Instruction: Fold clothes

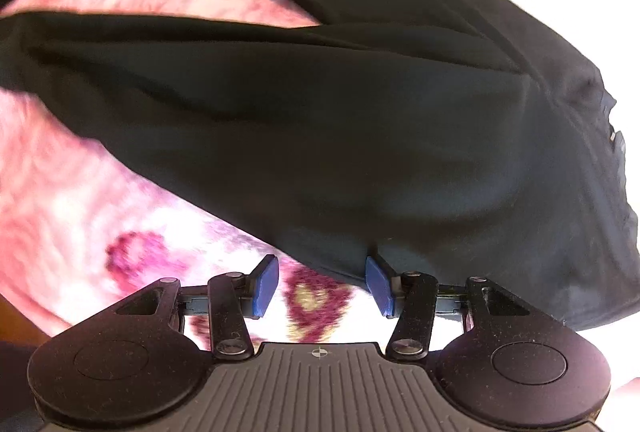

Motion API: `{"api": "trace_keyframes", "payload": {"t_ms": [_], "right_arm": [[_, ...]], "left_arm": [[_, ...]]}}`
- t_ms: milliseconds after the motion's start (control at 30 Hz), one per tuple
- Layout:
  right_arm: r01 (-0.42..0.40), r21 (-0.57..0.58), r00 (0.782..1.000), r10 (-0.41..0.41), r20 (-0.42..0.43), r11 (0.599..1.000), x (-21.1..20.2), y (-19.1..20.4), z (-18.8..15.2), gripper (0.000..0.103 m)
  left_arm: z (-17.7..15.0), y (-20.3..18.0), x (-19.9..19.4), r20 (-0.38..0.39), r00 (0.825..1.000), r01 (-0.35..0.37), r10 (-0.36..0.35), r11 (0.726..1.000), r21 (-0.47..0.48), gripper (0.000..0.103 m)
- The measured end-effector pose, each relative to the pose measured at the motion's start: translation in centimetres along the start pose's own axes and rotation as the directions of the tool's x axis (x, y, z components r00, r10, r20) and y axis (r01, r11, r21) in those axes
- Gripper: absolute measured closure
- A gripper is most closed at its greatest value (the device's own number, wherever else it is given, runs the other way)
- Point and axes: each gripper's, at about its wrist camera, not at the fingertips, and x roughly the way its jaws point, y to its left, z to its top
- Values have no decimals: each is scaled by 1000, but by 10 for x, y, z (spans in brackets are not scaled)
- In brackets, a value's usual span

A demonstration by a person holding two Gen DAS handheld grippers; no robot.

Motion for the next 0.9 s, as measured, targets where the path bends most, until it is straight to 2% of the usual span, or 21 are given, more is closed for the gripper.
{"api": "trace_keyframes", "payload": {"t_ms": [133,267,367,467,533,600,667,833,900], "right_arm": [[36,-42,999,-36,3,998,3,2,-7,51],[54,10,999,-54,-3,999,-13,-1,-19,51],[59,57,998,-57,-25,997,-21,-2,-32,51],[59,92,997,-54,-58,994,-24,-1,-44,51],[59,101,997,-53,-63,993,-28,-1,-47,51],[57,103,997,-52,-55,993,-34,-1,-47,51],[51,115,998,-46,-44,992,-38,-2,-46,51],[38,230,999,-27,-47,972,-29,-10,-35,51],[48,232,999,-40,-37,972,-29,-9,-24,51]], "left_arm": [[-12,18,-40,23,1000,22,-21,998,-62,102],[-38,-4,-87,29,989,145,-143,988,-57,102],[-49,-37,-83,10,977,215,-214,975,-50,102],[-53,-48,-73,-14,976,218,-219,975,-35,101],[-55,-53,-65,-31,976,214,-214,977,-21,91],[-62,-39,-65,-28,971,233,-236,968,-92,86],[-70,-17,-67,-8,964,261,-267,946,-193,82],[-77,43,-58,114,939,342,-324,844,-414,64],[-76,61,-50,149,929,369,-340,805,-465,62]]}}
